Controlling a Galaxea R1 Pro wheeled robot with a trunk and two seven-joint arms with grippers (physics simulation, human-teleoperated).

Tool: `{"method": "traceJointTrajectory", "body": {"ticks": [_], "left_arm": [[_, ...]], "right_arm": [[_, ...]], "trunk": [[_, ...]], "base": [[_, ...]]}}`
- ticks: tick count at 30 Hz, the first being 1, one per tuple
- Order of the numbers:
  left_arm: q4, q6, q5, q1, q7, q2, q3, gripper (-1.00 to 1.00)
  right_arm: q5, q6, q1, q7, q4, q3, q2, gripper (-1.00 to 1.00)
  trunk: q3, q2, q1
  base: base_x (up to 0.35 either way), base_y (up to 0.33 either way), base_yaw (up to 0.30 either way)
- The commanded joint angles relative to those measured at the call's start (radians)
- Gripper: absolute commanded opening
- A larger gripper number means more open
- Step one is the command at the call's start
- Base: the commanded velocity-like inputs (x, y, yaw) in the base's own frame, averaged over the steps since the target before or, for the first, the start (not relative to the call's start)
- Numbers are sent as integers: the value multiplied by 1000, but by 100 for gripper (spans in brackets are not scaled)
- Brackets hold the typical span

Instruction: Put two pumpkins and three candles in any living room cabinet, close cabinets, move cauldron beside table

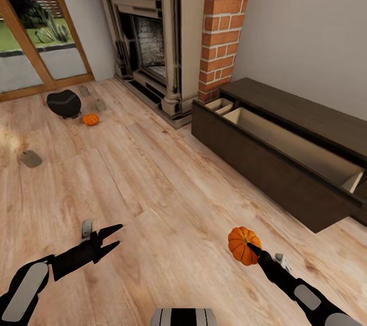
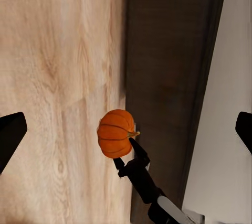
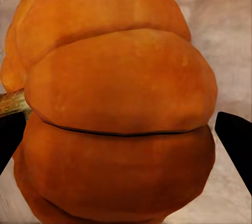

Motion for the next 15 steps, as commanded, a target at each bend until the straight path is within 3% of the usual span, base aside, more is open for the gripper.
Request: {"method": "traceJointTrajectory", "body": {"ticks": [1, 15], "left_arm": [[0, 5, -4, -1, -5, 0, 1, 100], [1, 5, -4, -1, -5, 0, 1, 100]], "right_arm": [[-12, 6, 0, 1, -1, 5, -1, -100], [-12, 6, 0, 1, -1, 5, -1, -100]], "trunk": [[0, 0, 0], [11, 0, 0]], "base": [[14, 0, 253], [113, 0, 253]]}}
